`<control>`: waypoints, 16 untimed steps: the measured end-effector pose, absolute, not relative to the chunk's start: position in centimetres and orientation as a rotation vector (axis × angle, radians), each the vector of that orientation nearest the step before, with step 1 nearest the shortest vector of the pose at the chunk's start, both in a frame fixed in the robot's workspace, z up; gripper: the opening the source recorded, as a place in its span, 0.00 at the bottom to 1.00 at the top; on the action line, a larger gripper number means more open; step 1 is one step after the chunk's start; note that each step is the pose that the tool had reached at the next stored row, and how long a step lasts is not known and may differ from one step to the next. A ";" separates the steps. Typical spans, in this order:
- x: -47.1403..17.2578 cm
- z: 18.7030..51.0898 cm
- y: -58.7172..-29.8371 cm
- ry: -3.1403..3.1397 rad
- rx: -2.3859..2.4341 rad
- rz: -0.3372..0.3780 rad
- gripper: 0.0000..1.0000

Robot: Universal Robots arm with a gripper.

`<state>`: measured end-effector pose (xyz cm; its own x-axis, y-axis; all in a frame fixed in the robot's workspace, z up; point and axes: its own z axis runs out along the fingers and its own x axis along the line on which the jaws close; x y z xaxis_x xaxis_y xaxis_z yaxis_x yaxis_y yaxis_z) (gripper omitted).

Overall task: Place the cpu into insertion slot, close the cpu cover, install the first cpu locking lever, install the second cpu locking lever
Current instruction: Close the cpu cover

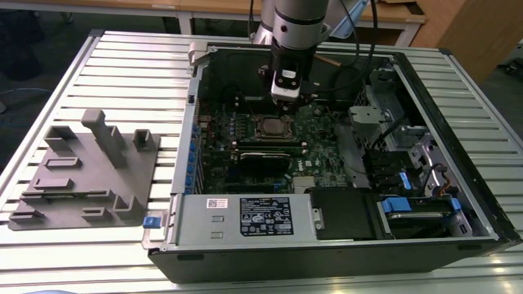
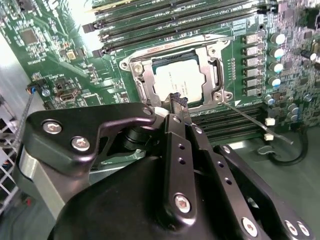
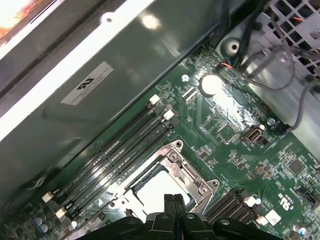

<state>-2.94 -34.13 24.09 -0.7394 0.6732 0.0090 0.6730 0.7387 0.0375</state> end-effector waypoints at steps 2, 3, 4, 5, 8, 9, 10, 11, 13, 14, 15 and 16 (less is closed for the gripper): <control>-2.9 24.1 -34.1 2.942 1.087 0.060 0.11; -2.9 24.1 -34.1 2.951 1.063 0.060 0.11; -2.9 24.1 -34.1 2.959 1.041 0.060 0.11; -2.9 24.1 -34.1 2.967 1.020 0.060 0.11; -2.9 24.1 -34.1 2.990 0.954 0.060 0.11; -2.9 24.1 -34.1 2.997 0.930 0.060 0.11; -2.9 24.1 -34.1 3.005 0.905 0.060 0.11; -2.9 24.1 -34.1 3.013 0.881 0.061 0.11; -2.9 24.1 -34.1 3.027 0.833 0.061 0.11; -2.9 24.1 -34.1 3.033 0.813 0.061 0.11; -2.9 24.1 -34.1 3.038 0.794 0.061 0.11; -2.9 24.1 -34.1 3.044 0.773 0.061 0.11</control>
